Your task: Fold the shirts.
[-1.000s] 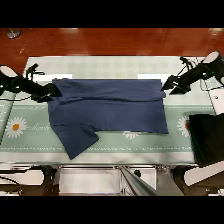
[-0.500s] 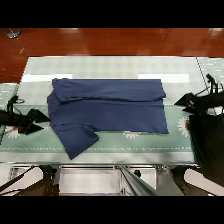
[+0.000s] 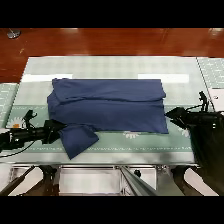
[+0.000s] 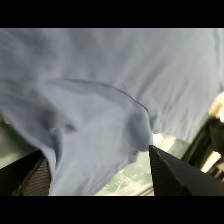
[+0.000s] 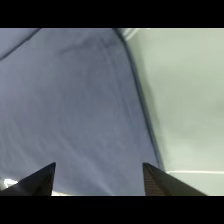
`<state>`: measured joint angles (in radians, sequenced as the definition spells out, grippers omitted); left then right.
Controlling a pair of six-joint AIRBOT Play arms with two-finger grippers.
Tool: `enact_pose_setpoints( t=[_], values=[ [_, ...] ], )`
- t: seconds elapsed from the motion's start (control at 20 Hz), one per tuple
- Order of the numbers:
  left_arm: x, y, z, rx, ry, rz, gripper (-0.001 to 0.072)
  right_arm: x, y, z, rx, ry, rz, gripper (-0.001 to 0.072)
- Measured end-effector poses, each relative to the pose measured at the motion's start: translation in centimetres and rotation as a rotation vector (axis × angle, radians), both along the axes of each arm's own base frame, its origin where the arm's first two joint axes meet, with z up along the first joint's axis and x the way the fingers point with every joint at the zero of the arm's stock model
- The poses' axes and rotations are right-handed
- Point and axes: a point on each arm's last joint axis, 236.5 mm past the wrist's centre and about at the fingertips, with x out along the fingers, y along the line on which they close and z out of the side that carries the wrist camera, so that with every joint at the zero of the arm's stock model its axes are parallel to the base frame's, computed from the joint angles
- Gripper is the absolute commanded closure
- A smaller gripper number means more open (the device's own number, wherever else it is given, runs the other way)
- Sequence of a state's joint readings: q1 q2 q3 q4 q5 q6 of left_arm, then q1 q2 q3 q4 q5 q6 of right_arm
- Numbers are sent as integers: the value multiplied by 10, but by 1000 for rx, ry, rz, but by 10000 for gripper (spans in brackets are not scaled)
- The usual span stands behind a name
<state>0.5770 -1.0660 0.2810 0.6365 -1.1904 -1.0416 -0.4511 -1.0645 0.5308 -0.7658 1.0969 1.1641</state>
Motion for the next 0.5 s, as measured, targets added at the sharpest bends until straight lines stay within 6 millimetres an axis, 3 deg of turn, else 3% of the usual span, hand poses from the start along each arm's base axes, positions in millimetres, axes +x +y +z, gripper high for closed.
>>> enact_pose_setpoints(
  t=[0.05,0.1,0.3,0.5],
  values=[
    [-2,-3,-2,4,-5,-12,551,1,-3,0,-12,-1,-3,84],
    [-5,-3,-6,22,-5,-30,687,2,-6,1,-29,0,-5,84],
    [-3,-10,3,6,-45,-79,687,-12,-19,-7,-90,85,0,84],
    [2,-11,9,2,-71,-93,687,-39,-11,-20,-60,202,1,84]
  ],
)
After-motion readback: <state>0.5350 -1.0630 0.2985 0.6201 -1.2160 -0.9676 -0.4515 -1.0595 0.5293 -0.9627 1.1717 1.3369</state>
